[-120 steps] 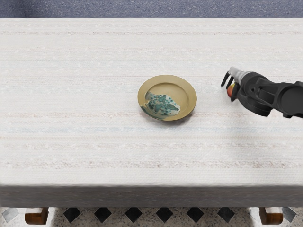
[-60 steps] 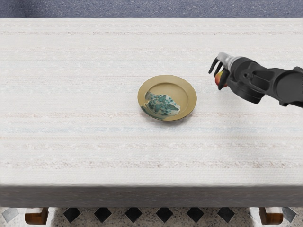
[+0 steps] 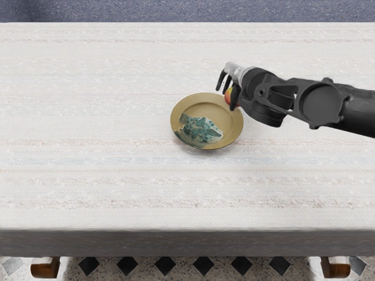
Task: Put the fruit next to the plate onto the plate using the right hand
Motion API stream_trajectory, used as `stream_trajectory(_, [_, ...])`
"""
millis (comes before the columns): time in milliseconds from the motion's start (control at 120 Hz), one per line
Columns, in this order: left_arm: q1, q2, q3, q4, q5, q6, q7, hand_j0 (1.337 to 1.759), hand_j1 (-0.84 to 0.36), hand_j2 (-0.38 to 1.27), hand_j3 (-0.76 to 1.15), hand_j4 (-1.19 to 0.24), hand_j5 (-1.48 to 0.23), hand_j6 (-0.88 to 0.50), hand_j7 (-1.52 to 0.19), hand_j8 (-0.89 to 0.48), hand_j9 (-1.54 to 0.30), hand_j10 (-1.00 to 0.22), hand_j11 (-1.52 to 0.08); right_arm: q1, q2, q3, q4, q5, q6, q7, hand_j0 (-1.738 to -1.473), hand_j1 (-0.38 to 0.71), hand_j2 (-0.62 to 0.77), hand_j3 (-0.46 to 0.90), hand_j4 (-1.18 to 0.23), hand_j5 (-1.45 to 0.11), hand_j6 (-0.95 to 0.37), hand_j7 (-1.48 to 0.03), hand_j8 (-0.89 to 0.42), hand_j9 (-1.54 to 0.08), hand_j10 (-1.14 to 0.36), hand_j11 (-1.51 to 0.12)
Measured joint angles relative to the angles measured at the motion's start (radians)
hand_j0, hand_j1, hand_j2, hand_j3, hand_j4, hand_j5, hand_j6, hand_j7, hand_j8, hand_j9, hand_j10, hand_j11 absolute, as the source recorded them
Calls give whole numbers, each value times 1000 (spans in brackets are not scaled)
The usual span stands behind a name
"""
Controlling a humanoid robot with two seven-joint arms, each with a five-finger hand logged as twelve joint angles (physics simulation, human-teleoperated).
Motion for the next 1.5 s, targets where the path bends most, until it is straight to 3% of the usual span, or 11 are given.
stream_trajectory(200, [0, 0, 0, 0, 0, 0, 0, 1658, 349, 0, 0, 0, 0, 0, 0, 0, 0, 0, 0, 10, 60, 6, 7, 4, 0, 0, -1658, 333, 416, 0, -617, -860, -632, -830, -437, -822, -547, -824])
stream_trajectory(400, [0, 0, 0, 0, 0, 0, 0, 1658, 349, 0, 0, 0, 0, 0, 0, 0, 0, 0, 0, 7, 77, 21, 14, -2, -1, -1, -1657, 280, 273, 0, -629, -846, -635, -830, -442, -815, -550, -824])
stream_trajectory(950, [0, 0, 0, 0, 0, 0, 0, 1658, 349, 0, 0, 0, 0, 0, 0, 0, 0, 0, 0, -49, 103, 16, 21, -4, -7, -1, -1656, 250, 222, 0, -635, -831, -646, -827, -453, -809, -559, -825])
stream_trajectory(983, [1, 0, 0, 0, 0, 0, 0, 1658, 349, 0, 0, 0, 0, 0, 0, 0, 0, 0, 0, -52, 103, 18, 20, -3, -7, -1, -1656, 234, 188, 0, -604, -792, -616, -788, -447, -772, -542, -786])
stream_trajectory(1167, [0, 0, 0, 0, 0, 0, 0, 1658, 349, 0, 0, 0, 0, 0, 0, 0, 0, 0, 0, -56, 96, 56, 19, -1, -4, -1, -1657, -79, 72, 0, -275, -359, -280, -357, -211, -351, -249, -357])
stream_trajectory(1333, [0, 0, 0, 0, 0, 0, 0, 1658, 349, 0, 0, 0, 0, 0, 0, 0, 0, 0, 0, -59, -66, 201, 172, 13, 148, -1, -1658, -205, 28, 0, -143, -186, -146, -185, -115, -182, -132, -184])
stream_trajectory(1500, [0, 0, 0, 0, 0, 0, 0, 1658, 349, 0, 0, 0, 0, 0, 0, 0, 0, 0, 0, -143, -266, 433, 239, 42, 500, -1, -1658, -262, 9, 0, -85, -109, -86, -108, -72, -107, -79, -108])
